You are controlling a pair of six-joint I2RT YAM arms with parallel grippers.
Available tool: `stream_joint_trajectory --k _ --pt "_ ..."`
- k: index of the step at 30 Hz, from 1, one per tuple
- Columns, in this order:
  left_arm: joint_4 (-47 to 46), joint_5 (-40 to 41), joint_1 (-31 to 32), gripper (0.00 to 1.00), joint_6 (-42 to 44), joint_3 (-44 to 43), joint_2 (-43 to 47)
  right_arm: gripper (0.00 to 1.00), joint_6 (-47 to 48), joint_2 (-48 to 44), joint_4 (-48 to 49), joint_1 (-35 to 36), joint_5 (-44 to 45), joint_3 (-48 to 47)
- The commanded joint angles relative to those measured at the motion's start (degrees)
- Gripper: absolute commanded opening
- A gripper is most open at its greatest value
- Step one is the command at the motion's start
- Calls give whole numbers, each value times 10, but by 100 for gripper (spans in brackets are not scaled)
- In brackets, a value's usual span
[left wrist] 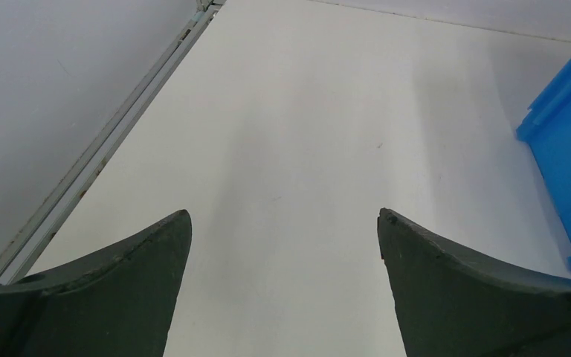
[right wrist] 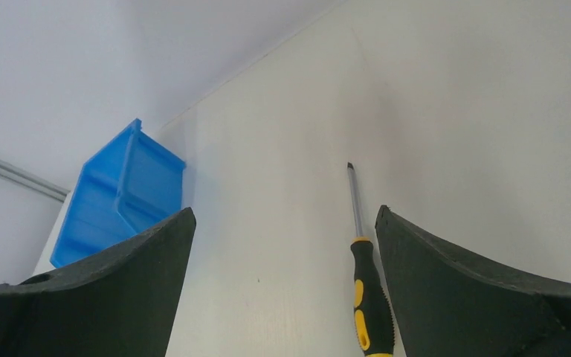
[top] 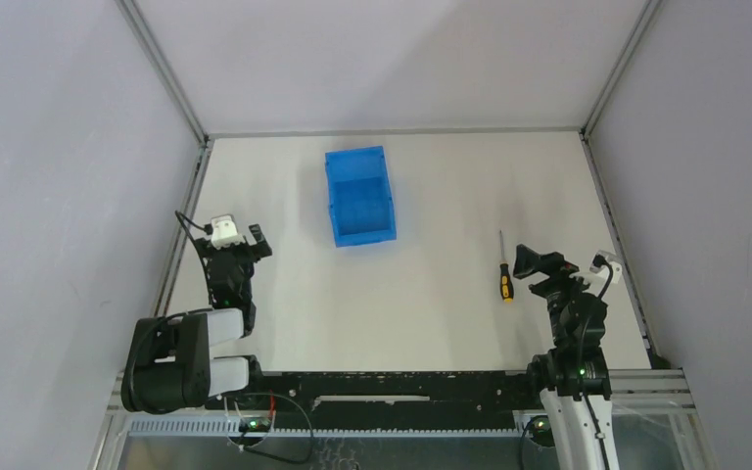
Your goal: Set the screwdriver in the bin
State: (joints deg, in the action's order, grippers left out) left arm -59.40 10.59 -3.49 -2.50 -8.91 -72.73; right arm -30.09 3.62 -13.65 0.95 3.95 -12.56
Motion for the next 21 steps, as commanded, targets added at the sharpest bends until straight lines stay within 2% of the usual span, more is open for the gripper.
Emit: stream_joint_trajectory --k 1,4,9,11,13,16,20,21 --pt "-15 4 4 100 9 -21 6 100 -56 27 -17 4 26 -18" --pt "-15 4 3 100 9 -21 5 100 -141 50 -48 3 61 -51" --pt "-15 4 3 100 9 -20 6 100 -24 87 112 3 -125 -79" --pt "-15 4 3 100 9 -20 5 100 11 145 105 3 -159 -136" --pt "-15 4 3 100 9 -21 6 99 52 229 42 4 -158 -228" --pt "-15 4 3 100 9 -20 6 96 110 399 -111 21 -109 -384" --pt "-15 4 3 100 9 -20 5 100 160 610 -348 74 50 -574" --pt "-15 4 3 100 9 -20 5 100 166 654 -370 80 68 -599"
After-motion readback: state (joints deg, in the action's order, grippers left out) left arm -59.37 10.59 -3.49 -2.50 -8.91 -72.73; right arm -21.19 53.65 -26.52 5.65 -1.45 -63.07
